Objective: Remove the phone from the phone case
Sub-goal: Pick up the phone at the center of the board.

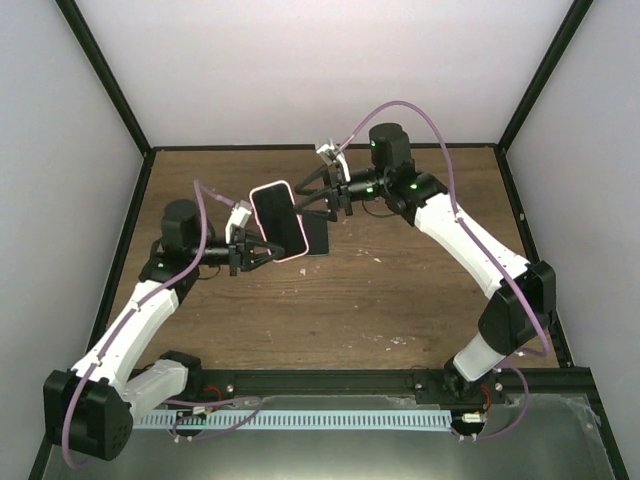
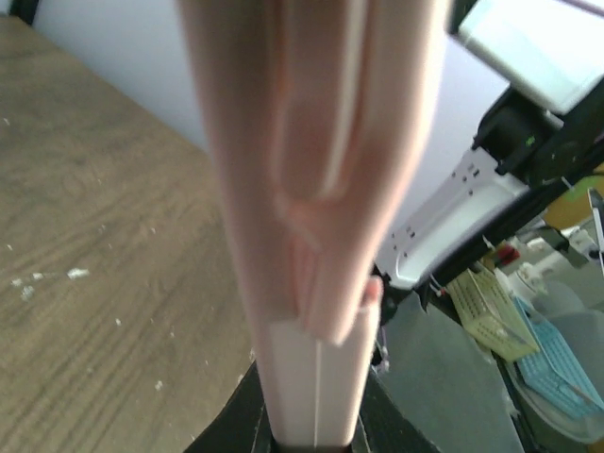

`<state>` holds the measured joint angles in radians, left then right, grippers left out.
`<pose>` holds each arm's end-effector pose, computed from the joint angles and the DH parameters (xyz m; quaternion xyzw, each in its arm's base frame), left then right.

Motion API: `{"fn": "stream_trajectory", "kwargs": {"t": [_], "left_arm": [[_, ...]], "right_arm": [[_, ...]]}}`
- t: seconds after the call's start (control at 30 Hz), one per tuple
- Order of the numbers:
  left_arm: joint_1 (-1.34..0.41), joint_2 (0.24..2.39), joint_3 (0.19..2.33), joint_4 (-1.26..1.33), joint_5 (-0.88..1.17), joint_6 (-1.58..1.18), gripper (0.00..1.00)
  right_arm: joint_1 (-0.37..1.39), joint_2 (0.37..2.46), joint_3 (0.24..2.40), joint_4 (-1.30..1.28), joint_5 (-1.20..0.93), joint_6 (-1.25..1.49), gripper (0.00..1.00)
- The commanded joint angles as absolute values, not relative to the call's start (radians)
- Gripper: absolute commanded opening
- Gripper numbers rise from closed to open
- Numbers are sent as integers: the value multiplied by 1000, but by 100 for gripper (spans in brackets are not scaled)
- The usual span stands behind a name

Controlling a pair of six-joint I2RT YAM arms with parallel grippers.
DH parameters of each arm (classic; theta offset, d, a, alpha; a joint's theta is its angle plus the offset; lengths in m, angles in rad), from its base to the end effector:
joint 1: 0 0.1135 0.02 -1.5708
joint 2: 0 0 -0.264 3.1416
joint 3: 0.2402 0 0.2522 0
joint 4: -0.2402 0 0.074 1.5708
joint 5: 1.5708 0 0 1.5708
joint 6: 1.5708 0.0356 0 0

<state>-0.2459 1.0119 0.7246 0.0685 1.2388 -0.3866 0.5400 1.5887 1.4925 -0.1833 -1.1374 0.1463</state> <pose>0.2008 -0.0851 0.3069 0.3177 0.6591 -0.5889 0.3433 0.2920 0.2127 0.3891 -0.4494 0.5966 0.5756 0.3327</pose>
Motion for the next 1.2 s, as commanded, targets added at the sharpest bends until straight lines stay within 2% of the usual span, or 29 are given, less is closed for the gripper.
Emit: {"fn": "stream_trajectory", "kwargs": {"t": [0.0,0.37,0.63,0.9,1.17], "left_arm": [[-276,990,803,-296,1274,-16,0],[-376,1076,889,-660,1202,318,0],[-396,1121,909,-710,1155,395,0],[-399,1131,911,-715,1138,415,0],[-401,1138,927,-785,1133,479,0]], "right_arm": [[543,1600,1558,-447,-1167,-57,78],[607,1597,1582,-694,-1153,-288,70],[639,1610,1589,-797,-1121,-359,40],[669,1630,1585,-840,-1107,-405,33],[684,1635,1605,-867,-1112,-423,15]]}}
